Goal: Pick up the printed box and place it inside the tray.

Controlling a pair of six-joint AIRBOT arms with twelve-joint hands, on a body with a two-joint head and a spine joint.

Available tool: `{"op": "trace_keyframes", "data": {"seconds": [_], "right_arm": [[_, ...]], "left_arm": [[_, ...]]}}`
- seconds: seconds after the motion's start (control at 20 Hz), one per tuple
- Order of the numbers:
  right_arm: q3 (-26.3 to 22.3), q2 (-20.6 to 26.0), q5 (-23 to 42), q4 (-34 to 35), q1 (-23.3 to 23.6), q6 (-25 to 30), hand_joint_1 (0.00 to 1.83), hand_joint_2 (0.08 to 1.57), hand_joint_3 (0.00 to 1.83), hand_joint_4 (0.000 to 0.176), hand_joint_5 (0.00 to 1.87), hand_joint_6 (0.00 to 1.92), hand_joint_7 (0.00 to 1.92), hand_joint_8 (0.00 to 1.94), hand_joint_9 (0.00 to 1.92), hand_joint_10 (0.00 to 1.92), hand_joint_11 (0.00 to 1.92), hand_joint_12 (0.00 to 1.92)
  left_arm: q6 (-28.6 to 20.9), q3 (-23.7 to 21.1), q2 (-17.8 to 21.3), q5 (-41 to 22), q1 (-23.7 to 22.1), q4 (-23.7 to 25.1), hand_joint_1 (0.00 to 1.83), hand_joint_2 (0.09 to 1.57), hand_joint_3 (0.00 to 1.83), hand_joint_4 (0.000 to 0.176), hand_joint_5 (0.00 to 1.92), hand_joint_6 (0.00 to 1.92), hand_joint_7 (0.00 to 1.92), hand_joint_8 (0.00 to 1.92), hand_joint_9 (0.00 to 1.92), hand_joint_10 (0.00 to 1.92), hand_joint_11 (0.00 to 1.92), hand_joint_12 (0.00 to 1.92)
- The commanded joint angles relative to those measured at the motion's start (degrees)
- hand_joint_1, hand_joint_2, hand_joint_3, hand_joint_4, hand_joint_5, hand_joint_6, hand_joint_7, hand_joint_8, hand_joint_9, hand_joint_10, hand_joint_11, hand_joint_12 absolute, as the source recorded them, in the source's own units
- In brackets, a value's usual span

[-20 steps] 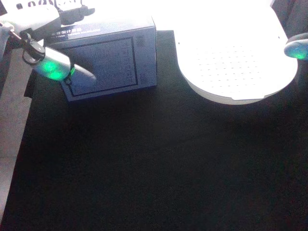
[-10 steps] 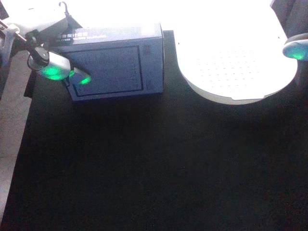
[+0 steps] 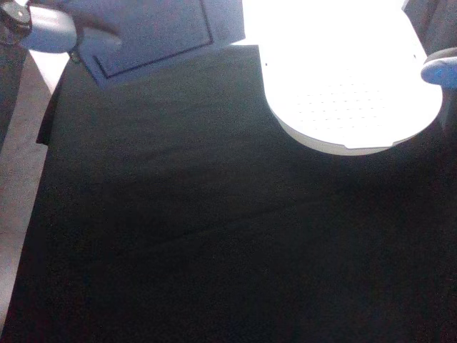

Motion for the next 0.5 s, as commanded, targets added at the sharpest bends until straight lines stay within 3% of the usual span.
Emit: {"op": "trace_keyframes", "data": {"seconds": [0.0, 0.1, 0.2, 0.25, 0.3, 0.35, 0.4, 0.45], "right_arm": [[0.5, 0.0, 6.4, 1.6, 1.2, 0.3, 0.65, 0.62, 0.00, 0.176, 0.04, 0.00, 0.16, 0.00, 0.07, 0.00, 0.12, 0.10], [1.5, -1.3, 3.9, 1.6, 2.9, 0.3, 0.70, 0.58, 0.00, 0.176, 0.06, 0.01, 0.18, 0.01, 0.08, 0.00, 0.10, 0.08], [3.9, -4.2, -0.1, 0.4, 6.3, 0.3, 0.75, 0.63, 0.01, 0.176, 0.07, 0.01, 0.16, 0.00, 0.08, 0.00, 0.09, 0.08], [5.2, -6.0, -2.6, -0.7, 8.4, 0.3, 0.78, 0.62, 0.00, 0.176, 0.06, 0.00, 0.15, 0.00, 0.10, 0.01, 0.15, 0.09], [5.8, -6.8, -3.7, -1.2, 9.5, 0.3, 0.78, 0.62, 0.00, 0.176, 0.06, 0.00, 0.15, 0.00, 0.10, 0.01, 0.15, 0.09], [6.4, -7.8, -5.3, -1.9, 10.9, 0.3, 0.74, 0.66, 0.02, 0.176, 0.06, 0.00, 0.15, 0.01, 0.11, 0.01, 0.16, 0.10], [6.9, -8.5, -6.2, -2.2, 11.6, 0.4, 0.69, 0.69, 0.01, 0.176, 0.07, 0.00, 0.16, 0.00, 0.10, 0.00, 0.15, 0.09], [7.5, -9.6, -7.1, -2.3, 12.4, 0.4, 0.67, 0.70, 0.01, 0.176, 0.07, 0.00, 0.16, 0.00, 0.12, 0.01, 0.16, 0.09]], "left_arm": [[-0.4, -0.8, 0.3, -8.6, -2.3, 2.3, 1.17, 1.09, 0.00, 0.000, 1.03, 0.89, 1.25, 1.83, 1.47, 1.92, 1.51, 1.92], [2.4, -2.4, 0.0, -6.9, -5.3, 5.4, 1.17, 1.09, 0.00, 0.000, 1.02, 0.90, 1.33, 1.92, 1.57, 1.92, 1.62, 1.92], [3.9, -3.4, -0.4, -6.2, -7.2, 7.3, 1.18, 1.08, 0.00, 0.000, 1.04, 0.87, 1.28, 1.92, 1.55, 1.92, 1.61, 1.92], [3.9, -3.7, -0.8, -6.5, -7.6, 7.9, 1.18, 1.07, 0.00, 0.000, 1.08, 0.81, 1.14, 1.89, 1.37, 1.92, 1.45, 1.92], [3.9, -3.7, -1.1, -6.9, -7.7, 7.9, 1.18, 1.07, 0.00, 0.000, 1.08, 0.81, 1.14, 1.89, 1.37, 1.92, 1.45, 1.92], [3.9, -3.7, -1.8, -7.3, -7.9, 7.9, 1.19, 1.06, 0.00, 0.000, 1.10, 0.77, 1.07, 1.78, 1.24, 1.92, 1.31, 1.92], [3.9, -3.7, -2.5, -7.6, -8.0, 7.9, 1.19, 1.06, 0.00, 0.000, 1.10, 0.76, 1.10, 1.80, 1.28, 1.92, 1.34, 1.92], [3.9, -3.7, -3.2, -8.1, -8.0, 7.9, 1.18, 1.07, 0.00, 0.000, 1.07, 0.82, 1.09, 1.71, 1.24, 1.90, 1.30, 1.92]]}}
